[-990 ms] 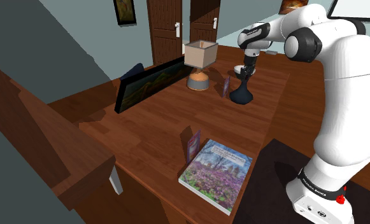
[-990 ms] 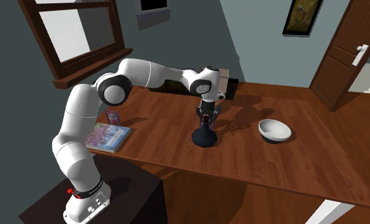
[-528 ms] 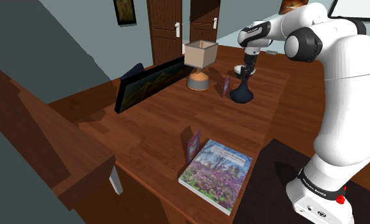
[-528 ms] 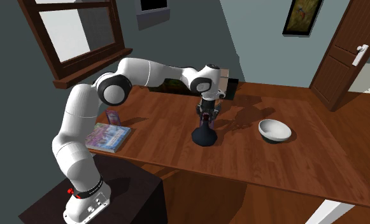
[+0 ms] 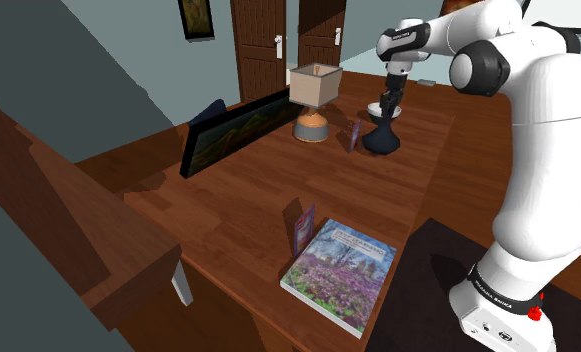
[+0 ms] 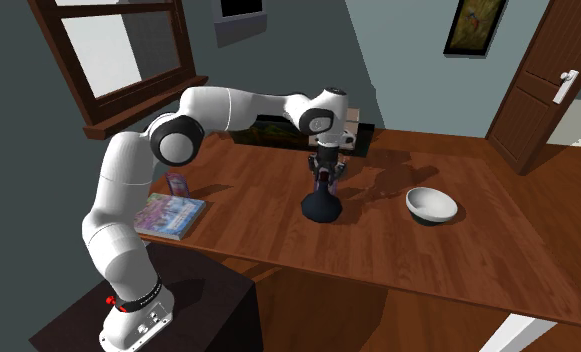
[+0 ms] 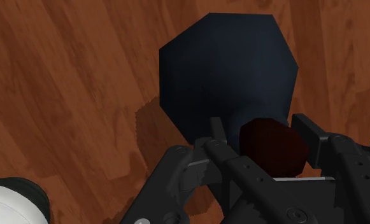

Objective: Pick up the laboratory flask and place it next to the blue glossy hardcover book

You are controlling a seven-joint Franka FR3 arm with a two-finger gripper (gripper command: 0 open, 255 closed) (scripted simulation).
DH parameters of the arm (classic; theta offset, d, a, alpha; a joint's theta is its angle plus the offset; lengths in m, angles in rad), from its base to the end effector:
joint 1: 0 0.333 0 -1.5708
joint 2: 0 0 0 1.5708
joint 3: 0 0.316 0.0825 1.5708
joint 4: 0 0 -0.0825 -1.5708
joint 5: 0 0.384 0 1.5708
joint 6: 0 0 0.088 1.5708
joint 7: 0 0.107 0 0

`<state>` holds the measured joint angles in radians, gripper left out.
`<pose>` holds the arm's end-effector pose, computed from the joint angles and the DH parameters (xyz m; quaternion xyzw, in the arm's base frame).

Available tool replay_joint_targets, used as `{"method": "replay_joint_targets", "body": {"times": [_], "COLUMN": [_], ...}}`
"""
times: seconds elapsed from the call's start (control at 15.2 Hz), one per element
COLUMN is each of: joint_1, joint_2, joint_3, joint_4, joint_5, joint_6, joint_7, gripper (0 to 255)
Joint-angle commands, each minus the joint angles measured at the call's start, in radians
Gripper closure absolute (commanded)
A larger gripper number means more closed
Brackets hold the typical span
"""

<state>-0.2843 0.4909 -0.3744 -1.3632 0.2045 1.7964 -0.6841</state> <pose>0.5863 -0.3702 0.4500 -0.9998 -0.0077 0.0018 0.0174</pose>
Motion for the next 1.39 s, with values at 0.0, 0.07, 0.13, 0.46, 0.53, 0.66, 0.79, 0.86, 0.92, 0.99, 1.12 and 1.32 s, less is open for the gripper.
{"method": "replay_joint_targets", "body": {"times": [0.0, 0.07, 0.13, 0.46, 0.53, 0.66, 0.79, 0.86, 0.92, 0.99, 1.12, 1.32], "joint_1": [-0.003, -0.004, -0.005, -0.014, -0.014, 0.029, 0.069, 0.088, 0.107, 0.125, 0.159, 0.206], "joint_2": [-0.002, -0.002, -0.002, 0.001, 0.001, -0.061, -0.118, -0.144, -0.170, -0.195, -0.242, -0.304], "joint_3": [-0.001, -0.002, -0.002, -0.003, -0.003, -0.002, 0.002, 0.005, 0.009, 0.013, 0.024, 0.044], "joint_4": [0.026, 0.039, 0.052, 0.126, 0.128, 0.057, -0.003, -0.030, -0.055, -0.078, -0.119, -0.167], "joint_5": [-0.001, -0.002, -0.002, -0.003, -0.003, -0.023, -0.043, -0.053, -0.063, -0.072, -0.090, -0.113], "joint_6": [-0.026, -0.039, -0.053, -0.122, -0.124, -0.111, -0.102, -0.100, -0.098, -0.097, -0.098, -0.106], "joint_7": [0.002, 0.003, 0.004, 0.008, 0.009, 0.044, 0.082, 0.102, 0.122, 0.143, 0.186, 0.253], "gripper": [255, 255, 255, 255, 255, 255, 255, 255, 255, 255, 255, 255]}}
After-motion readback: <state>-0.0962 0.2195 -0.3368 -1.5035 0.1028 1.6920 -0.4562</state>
